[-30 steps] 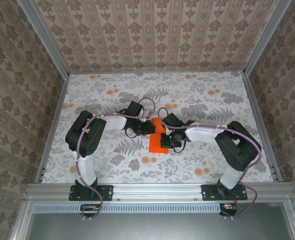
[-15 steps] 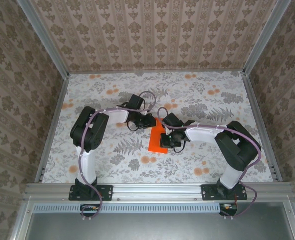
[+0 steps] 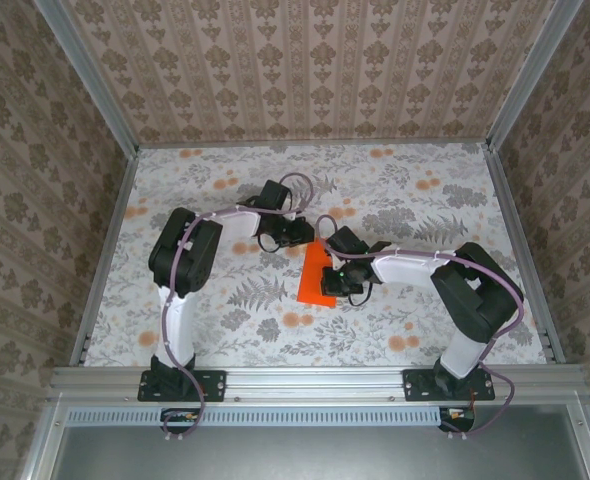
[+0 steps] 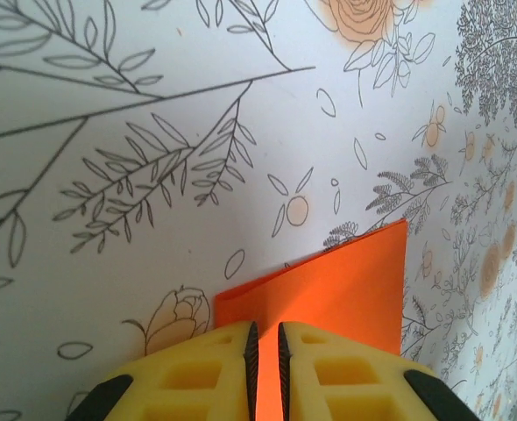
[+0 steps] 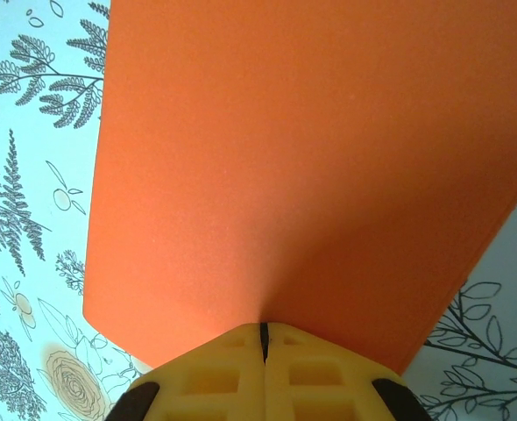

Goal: Fold a paper plane with a square sheet of paper (fold left side to right side)
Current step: First fold the square sheet of paper in half at the center of the table.

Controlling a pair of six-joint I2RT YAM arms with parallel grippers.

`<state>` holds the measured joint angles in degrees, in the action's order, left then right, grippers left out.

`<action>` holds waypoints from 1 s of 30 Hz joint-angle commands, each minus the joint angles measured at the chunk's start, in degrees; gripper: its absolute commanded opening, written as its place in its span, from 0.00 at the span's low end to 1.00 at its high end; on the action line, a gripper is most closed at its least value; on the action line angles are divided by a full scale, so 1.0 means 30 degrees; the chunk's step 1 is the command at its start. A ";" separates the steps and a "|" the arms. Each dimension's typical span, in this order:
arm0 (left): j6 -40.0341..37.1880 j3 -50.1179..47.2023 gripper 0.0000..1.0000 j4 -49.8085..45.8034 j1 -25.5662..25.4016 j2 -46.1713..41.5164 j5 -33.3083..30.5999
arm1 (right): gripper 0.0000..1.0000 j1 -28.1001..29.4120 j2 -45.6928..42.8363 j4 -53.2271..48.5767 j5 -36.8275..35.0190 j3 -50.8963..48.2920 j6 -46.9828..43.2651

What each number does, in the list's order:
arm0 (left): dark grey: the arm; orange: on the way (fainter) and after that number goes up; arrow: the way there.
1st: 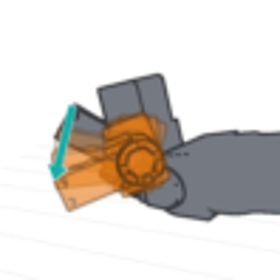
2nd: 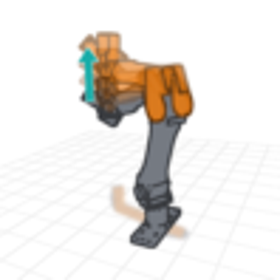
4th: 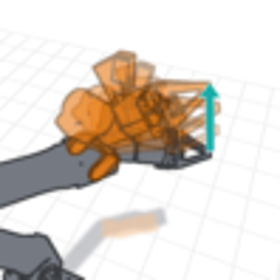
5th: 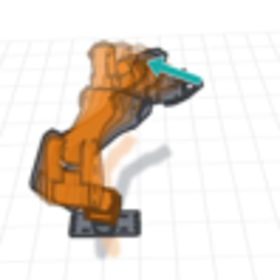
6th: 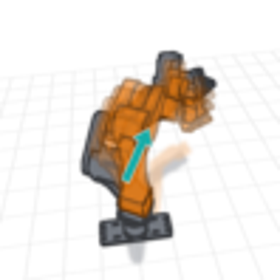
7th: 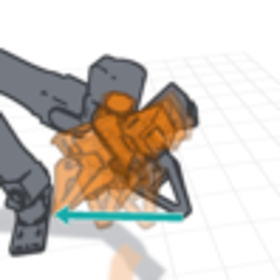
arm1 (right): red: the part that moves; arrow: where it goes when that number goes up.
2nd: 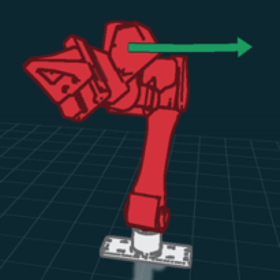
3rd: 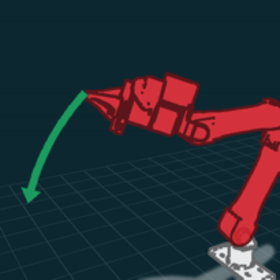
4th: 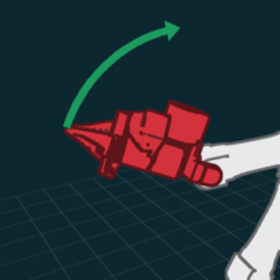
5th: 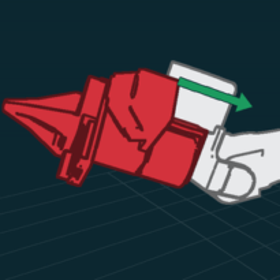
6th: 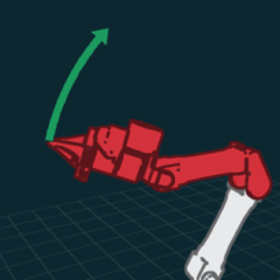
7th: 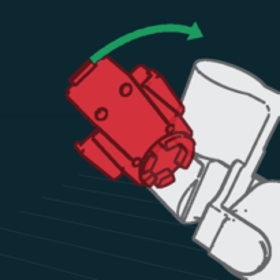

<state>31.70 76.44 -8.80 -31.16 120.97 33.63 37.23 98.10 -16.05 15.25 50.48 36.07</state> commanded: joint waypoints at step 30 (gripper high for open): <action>-0.1164 -0.1557 0.22 -0.0041 0.1217 -0.2772 -0.1747 | 0.09 -0.1635 -0.1065 -0.1162 -0.0092 -0.1132 -0.1535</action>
<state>30.15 74.39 -8.19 -28.01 118.24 30.06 33.54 96.36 -18.41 15.64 49.71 31.44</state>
